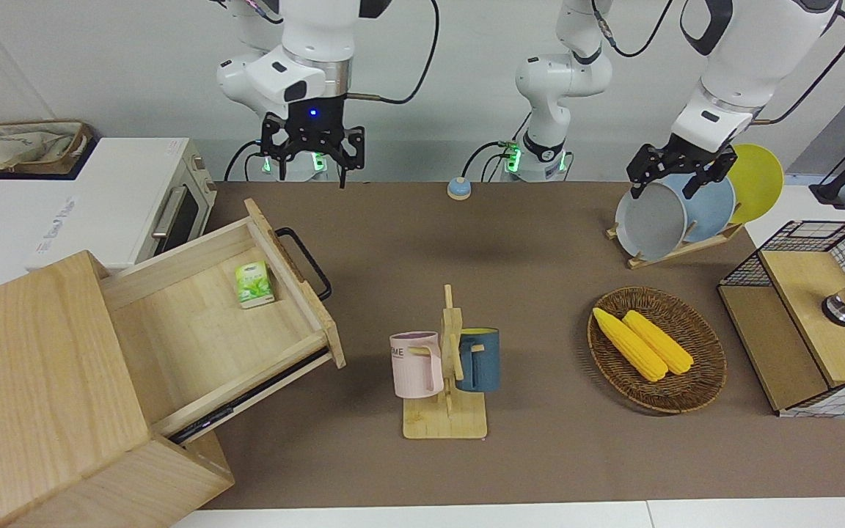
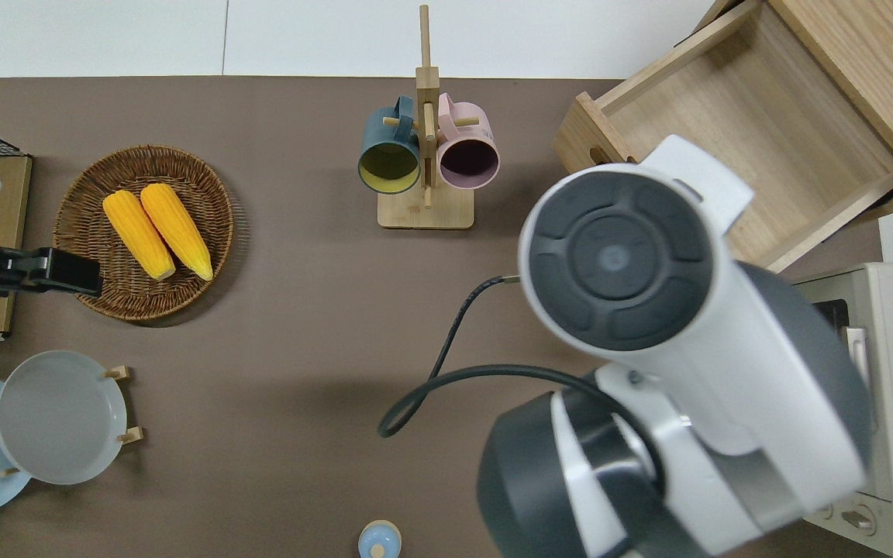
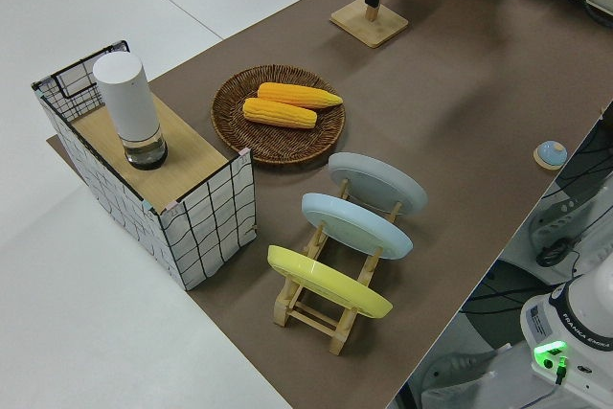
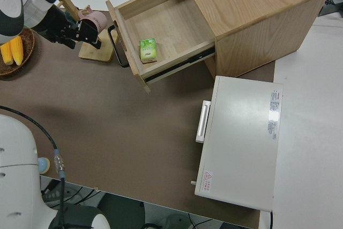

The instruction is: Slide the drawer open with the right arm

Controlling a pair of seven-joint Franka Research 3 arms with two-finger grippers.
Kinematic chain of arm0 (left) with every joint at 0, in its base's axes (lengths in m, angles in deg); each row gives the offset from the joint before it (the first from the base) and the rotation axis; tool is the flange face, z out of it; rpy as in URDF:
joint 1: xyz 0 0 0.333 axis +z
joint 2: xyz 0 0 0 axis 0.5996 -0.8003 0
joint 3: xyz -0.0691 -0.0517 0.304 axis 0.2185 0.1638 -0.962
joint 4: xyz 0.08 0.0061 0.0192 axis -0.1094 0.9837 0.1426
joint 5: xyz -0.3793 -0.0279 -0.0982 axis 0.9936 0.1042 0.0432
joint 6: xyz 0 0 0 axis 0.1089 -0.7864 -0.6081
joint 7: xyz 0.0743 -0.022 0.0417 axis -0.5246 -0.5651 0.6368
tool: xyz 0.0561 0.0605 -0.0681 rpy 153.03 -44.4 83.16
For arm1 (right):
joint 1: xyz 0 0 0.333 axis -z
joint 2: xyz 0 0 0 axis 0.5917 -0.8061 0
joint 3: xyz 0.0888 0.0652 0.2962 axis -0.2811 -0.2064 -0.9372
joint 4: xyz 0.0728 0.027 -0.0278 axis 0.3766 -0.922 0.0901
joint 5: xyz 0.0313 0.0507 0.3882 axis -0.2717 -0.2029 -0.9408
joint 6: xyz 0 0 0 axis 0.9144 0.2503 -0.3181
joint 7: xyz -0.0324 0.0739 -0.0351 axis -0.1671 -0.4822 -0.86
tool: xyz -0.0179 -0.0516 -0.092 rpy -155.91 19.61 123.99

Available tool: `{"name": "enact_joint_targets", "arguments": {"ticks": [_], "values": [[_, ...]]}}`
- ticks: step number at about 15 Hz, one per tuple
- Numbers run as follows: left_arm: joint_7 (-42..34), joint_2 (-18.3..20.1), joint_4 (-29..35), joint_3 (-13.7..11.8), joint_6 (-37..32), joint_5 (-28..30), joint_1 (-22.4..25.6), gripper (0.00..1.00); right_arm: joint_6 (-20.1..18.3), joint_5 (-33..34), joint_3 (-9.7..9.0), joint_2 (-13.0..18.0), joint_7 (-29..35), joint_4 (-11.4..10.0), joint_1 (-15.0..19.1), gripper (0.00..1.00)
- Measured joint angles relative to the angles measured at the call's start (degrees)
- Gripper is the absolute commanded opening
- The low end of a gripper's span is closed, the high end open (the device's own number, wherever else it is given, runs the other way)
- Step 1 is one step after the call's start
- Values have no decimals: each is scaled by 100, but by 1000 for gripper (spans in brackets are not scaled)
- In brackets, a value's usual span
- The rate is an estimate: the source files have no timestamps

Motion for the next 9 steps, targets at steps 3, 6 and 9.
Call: {"name": "enact_joint_targets", "arguments": {"ticks": [3,6,9], "values": [[0,0,0,0,0,0,0,993,0,-407,26,155,-586,-8,535,983],[0,0,0,0,0,0,0,993,-1,-548,36,173,-1211,-35,998,983],[0,0,0,0,0,0,0,993,-4,-703,35,171,-1669,-106,1383,985]]}}
